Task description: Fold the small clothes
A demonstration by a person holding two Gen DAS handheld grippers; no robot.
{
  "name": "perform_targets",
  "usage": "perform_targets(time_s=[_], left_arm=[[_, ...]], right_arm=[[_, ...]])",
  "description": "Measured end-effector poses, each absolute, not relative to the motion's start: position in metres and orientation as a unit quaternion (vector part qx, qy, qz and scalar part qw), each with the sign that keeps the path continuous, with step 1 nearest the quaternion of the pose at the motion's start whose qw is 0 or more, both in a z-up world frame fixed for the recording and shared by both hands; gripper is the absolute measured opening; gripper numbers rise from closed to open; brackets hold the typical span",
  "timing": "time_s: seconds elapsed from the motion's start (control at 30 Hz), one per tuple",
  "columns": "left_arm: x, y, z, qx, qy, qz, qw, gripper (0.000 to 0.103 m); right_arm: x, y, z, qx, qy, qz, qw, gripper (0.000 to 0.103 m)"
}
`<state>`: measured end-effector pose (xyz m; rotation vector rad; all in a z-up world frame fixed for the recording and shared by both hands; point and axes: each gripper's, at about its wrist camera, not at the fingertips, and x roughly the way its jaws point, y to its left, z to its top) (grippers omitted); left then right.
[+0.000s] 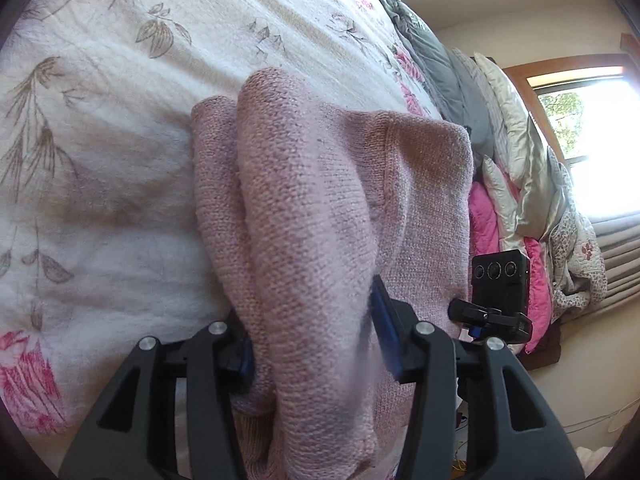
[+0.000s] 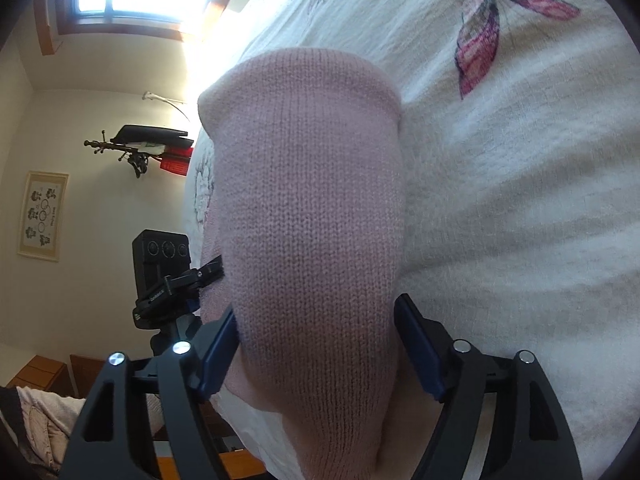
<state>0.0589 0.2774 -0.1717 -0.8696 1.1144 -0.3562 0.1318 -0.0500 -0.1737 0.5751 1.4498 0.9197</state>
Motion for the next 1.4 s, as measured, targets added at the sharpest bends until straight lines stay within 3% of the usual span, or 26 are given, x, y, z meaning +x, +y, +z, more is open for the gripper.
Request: perform_targets(time_s=[0.13, 0.3, 0.4, 0.43, 0.53, 0.63, 0.83, 0.9, 0.97, 1.03, 1.1, 1.13, 1.4], left_arm=[[0.038, 0.283, -0.150, -0.363, 0.508, -0.139, 0.769, 0.056], [-0.007, 0.267, -0.126, -0.292, 0.506, -0.123, 0.802, 0.061], [-0.026, 0.252, -0.126, -0.271, 0.513, -0.118, 0.806, 0.061], [-0.029, 0.250, -0.129, -0.272, 0.515, -0.116, 0.804, 0.061], [-0.035, 0.248, -0.142, -0.283, 0.526, -0.094, 0.797, 0.061], [-0.039, 0.247, -0.152, -0.265, 0.536, -0.075, 0.798, 0.061], [-0.036, 0.244, -0.169, -0.240, 0.556, -0.066, 0.793, 0.063], [-0.035, 0.247, -0.170, -0.243, 0.558, -0.065, 0.791, 0.063], [-0.036, 0.249, -0.165, -0.243, 0.559, -0.060, 0.790, 0.061], [-0.038, 0.249, -0.157, -0.232, 0.562, -0.052, 0.792, 0.061], [-0.039, 0.246, -0.147, -0.208, 0.565, -0.039, 0.798, 0.064], [-0.040, 0.245, -0.141, -0.195, 0.566, -0.030, 0.800, 0.065], [-0.049, 0.237, -0.102, -0.144, 0.564, 0.038, 0.812, 0.079]], right_arm=[[0.109, -0.055, -0.160, 0.232, 0.635, 0.377, 0.633, 0.087], [0.063, -0.061, -0.170, 0.235, 0.660, 0.360, 0.617, 0.086], [0.050, -0.062, -0.179, 0.253, 0.659, 0.352, 0.615, 0.080], [0.049, -0.064, -0.181, 0.263, 0.655, 0.351, 0.615, 0.076], [0.049, -0.066, -0.184, 0.272, 0.655, 0.351, 0.612, 0.045], [0.046, -0.068, -0.175, 0.247, 0.653, 0.350, 0.624, 0.029], [0.045, -0.052, -0.163, 0.160, 0.668, 0.324, 0.650, 0.024], [0.046, -0.046, -0.159, 0.142, 0.668, 0.317, 0.658, 0.027], [0.043, -0.039, -0.147, 0.108, 0.659, 0.303, 0.679, 0.048], [0.034, -0.032, -0.129, 0.059, 0.640, 0.288, 0.710, 0.054], [0.028, -0.025, -0.112, 0.031, 0.624, 0.275, 0.731, 0.068], [0.025, -0.022, -0.105, 0.028, 0.616, 0.268, 0.740, 0.080], [0.016, -0.005, -0.077, -0.026, 0.579, 0.212, 0.787, 0.084]])
